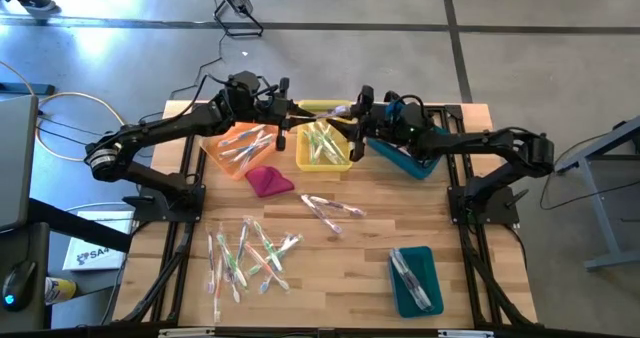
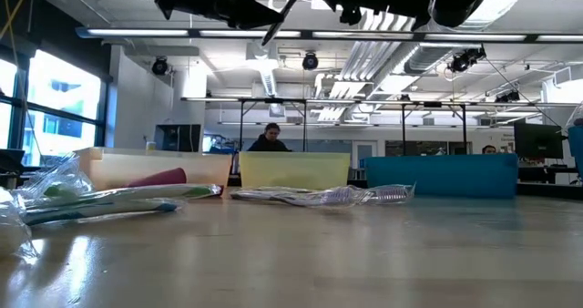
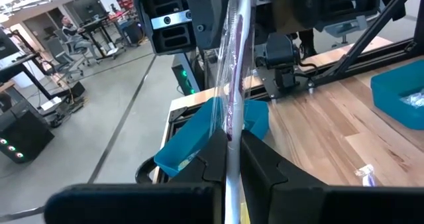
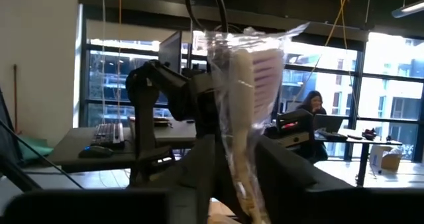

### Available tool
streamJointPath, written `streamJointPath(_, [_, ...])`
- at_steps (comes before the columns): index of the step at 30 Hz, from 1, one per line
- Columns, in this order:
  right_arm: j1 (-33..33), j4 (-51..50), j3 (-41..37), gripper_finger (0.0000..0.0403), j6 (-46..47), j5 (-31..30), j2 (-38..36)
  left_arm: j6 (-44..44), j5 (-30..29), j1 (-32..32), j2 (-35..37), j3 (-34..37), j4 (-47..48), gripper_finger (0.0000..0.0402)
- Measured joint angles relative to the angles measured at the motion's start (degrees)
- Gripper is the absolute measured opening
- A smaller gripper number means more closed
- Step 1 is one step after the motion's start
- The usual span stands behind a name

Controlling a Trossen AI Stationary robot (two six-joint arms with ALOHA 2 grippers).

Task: Pick & Place Toothbrushes
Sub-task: Put the purple toothbrush into the bottom blue bin

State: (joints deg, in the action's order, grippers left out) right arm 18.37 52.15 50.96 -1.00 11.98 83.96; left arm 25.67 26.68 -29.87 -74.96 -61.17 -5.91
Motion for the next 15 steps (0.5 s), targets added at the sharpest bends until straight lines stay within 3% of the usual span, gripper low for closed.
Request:
streamJointPath(5, [0.03,0.01,-0.02,0.0017,-0.88,-0.30,0.00,-0.07,0.02,0.01,0.02,0.02,0.08,0.0016])
streamJointPath(15, [0.02,-0.34,-0.02,0.0010,-0.49,-1.67,-0.02,-0.09,-0.17,-0.11,0.02,0.04,0.07,0.0017])
